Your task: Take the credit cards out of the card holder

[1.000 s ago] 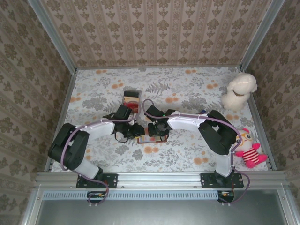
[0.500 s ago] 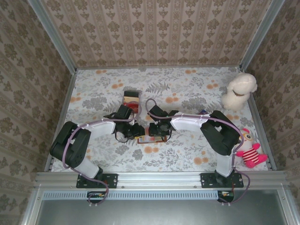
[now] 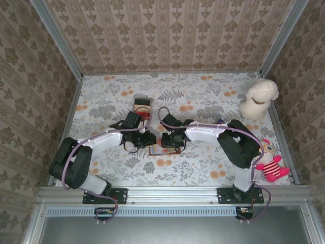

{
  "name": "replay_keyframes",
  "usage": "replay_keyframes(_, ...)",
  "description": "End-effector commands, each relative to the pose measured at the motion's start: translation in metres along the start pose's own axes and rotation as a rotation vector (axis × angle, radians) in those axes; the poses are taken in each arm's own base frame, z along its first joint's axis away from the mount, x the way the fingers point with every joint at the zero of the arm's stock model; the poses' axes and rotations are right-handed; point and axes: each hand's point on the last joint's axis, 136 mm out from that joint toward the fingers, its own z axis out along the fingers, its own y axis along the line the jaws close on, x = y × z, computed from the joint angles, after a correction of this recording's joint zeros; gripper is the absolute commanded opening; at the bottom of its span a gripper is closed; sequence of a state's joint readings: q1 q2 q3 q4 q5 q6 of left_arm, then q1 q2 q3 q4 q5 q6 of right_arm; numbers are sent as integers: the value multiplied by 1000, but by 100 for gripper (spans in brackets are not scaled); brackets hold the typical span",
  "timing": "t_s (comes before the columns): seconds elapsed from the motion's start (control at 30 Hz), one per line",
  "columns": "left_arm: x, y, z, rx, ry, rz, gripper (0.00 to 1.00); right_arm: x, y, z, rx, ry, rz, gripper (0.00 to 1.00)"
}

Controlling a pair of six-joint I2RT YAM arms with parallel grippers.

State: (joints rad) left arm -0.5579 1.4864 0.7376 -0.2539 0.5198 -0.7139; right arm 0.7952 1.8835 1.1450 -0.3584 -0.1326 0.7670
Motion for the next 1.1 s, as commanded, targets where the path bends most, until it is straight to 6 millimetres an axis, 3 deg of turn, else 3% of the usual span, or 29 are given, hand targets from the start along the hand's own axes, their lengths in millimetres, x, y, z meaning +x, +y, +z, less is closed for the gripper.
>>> replay_keyframes(0.0, 1, 1, 8, -11, 34, -6, 24, 31, -43, 25, 139, 102, 43, 29)
replay_keyframes(0.5, 6, 17, 26, -37, 75, -58, 25, 33, -42, 29, 106, 111, 47, 26)
replay_keyframes(0.73, 5, -1, 29, 69, 83, -37, 25, 31, -32, 28, 17, 106, 64, 27)
replay_keyframes(0.9, 2, -15, 25, 127, 82, -7, 22, 13, -11, 5, -72, 44, 64, 29)
replay_keyframes(1.07, -1, -26, 20, 170, 61, 10, 21, -8, -7, -34, -66, -59, 106, 36)
